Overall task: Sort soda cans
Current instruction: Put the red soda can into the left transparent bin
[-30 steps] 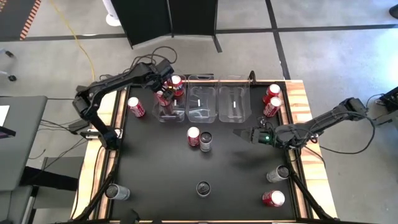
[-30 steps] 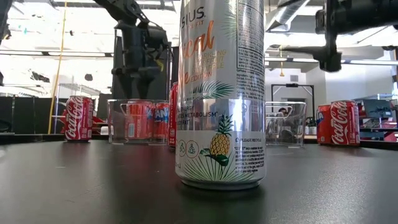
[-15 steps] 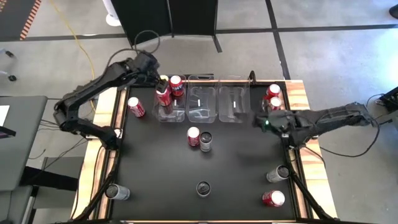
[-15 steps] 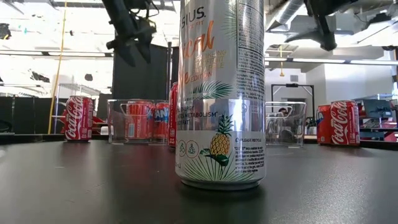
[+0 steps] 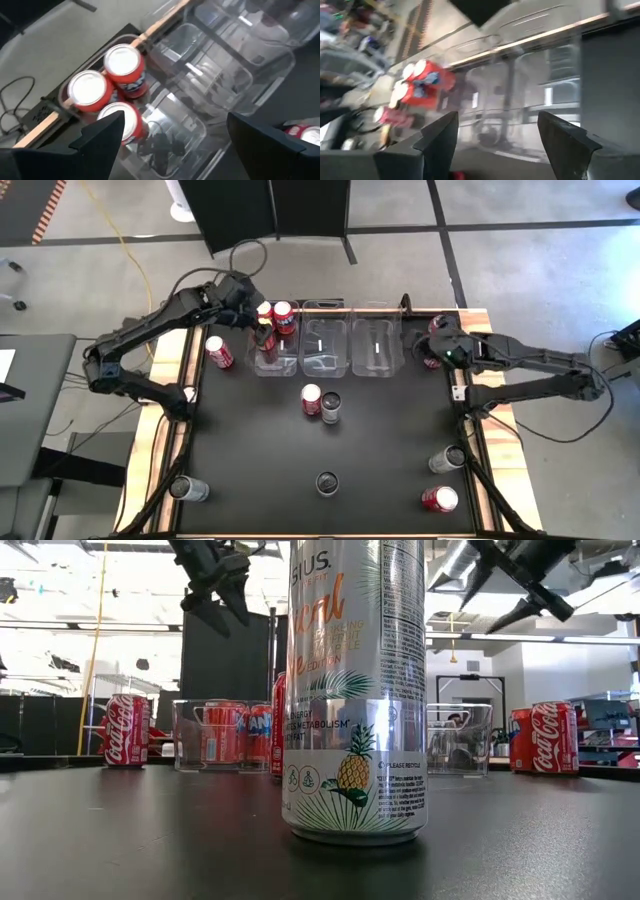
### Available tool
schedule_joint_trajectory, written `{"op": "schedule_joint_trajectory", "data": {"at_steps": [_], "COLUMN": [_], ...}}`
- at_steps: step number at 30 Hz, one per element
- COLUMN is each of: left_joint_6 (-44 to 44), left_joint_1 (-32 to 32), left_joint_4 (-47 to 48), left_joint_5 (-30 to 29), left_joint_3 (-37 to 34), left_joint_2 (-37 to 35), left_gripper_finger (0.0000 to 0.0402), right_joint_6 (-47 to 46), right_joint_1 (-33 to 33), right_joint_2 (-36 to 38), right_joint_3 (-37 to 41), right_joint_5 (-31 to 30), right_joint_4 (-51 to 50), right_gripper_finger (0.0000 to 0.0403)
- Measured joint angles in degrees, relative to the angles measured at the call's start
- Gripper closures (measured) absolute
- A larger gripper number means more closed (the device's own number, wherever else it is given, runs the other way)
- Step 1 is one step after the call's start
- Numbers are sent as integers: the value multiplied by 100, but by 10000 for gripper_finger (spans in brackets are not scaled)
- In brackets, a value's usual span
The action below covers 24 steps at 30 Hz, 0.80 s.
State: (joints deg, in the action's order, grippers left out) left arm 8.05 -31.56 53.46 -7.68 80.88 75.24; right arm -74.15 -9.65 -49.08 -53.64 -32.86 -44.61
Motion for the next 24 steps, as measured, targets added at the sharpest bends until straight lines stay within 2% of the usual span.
{"op": "schedule_joint_trajectory", "data": {"at_steps": [8, 19, 24], "left_joint_6": [-189, -966, -1194], "left_joint_1": [448, 590, 560], "left_joint_4": [-7, 401, 417], "left_joint_5": [-1, -22, -26], "left_joint_3": [0, 0, 0], "left_joint_2": [-2, -3, -4], "left_gripper_finger": [56, 56, 56], "right_joint_6": [-743, -451, -271], "right_joint_1": [-915, -2044, -2297], "right_joint_2": [-4, -345, -709], "right_joint_3": [-52, -58, -55], "right_joint_5": [15, 438, 540], "right_joint_4": [-1669, -2786, -2808], "right_gripper_finger": [122, 122, 122]}}
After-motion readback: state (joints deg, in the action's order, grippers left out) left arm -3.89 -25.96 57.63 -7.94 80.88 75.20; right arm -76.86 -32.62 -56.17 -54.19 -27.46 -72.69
